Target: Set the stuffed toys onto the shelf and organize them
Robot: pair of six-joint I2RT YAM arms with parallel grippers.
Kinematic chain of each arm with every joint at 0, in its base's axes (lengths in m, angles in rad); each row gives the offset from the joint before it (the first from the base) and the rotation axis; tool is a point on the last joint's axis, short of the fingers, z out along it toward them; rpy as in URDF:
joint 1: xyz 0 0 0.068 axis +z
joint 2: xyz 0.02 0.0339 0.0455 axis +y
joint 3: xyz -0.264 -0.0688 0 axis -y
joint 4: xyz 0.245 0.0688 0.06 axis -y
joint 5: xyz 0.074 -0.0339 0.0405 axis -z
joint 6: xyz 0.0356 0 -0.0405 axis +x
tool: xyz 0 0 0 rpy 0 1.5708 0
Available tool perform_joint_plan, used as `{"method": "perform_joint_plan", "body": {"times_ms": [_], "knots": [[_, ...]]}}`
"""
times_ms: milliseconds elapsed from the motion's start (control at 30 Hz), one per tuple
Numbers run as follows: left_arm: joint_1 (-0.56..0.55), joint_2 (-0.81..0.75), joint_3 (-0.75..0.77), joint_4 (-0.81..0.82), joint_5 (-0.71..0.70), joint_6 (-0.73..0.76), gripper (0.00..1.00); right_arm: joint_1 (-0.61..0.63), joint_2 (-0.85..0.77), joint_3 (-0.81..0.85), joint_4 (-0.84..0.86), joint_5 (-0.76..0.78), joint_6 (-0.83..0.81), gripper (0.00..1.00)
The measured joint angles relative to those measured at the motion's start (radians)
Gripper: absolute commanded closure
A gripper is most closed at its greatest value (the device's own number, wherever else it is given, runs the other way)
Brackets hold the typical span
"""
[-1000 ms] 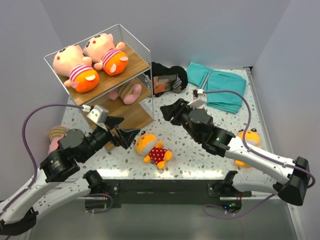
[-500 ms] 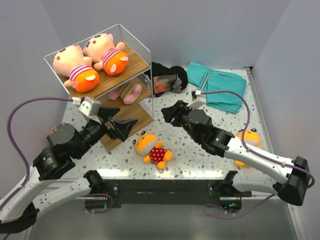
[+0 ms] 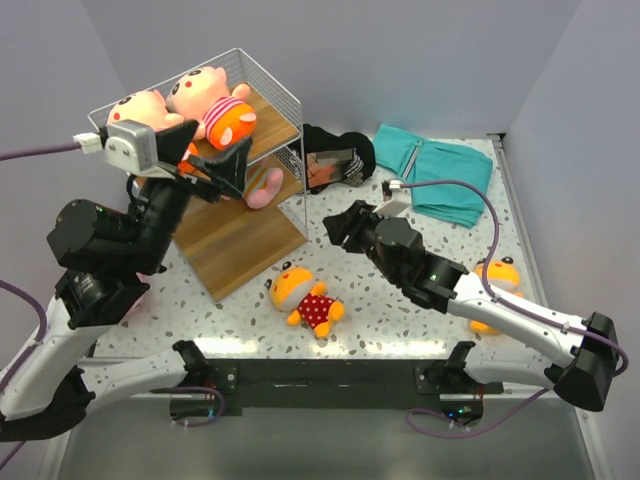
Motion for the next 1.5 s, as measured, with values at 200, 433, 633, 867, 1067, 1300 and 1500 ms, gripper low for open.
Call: {"method": "perform_joint_plan", "body": {"times_ms": [200, 433, 633, 867, 1067, 1300, 1500], "knots": [[0.0, 0.107, 0.114, 0.255, -0.32, 0.287, 0.0, -0.001, -0.014, -0.011, -0.006, -0.019, -0.007, 0.49], [0.093, 0.243, 0.238, 0.406, -0.528, 0.52, 0.0, -0.001, -0.026, -0.02, -0.018, -0.021, -0.015, 0.49], [0.319, 0.366, 0.379, 0.266, -0.544, 0.462, 0.0, -0.001, -0.024, -0.021, -0.029, -0.041, -0.018, 0.49], [0.45, 0.385, 0.412, 0.193, -0.605, 0.396, 0.04, -0.001, -0.021, -0.02, -0.044, -0.068, -0.027, 0.48], [0.588, 0.373, 0.471, 0.068, -0.659, 0.269, 0.04, -0.001, -0.021, -0.02, -0.044, -0.082, -0.029, 0.48], [0.806, 0.417, 0.566, -0.138, -0.631, 0.095, 0.05, -0.001, -0.022, -0.02, -0.05, -0.107, -0.036, 0.48], [1.217, 0.451, 0.548, -0.431, -0.327, -0.27, 0.05, -0.001, -0.03, -0.034, -0.055, -0.109, -0.051, 0.48]]}}
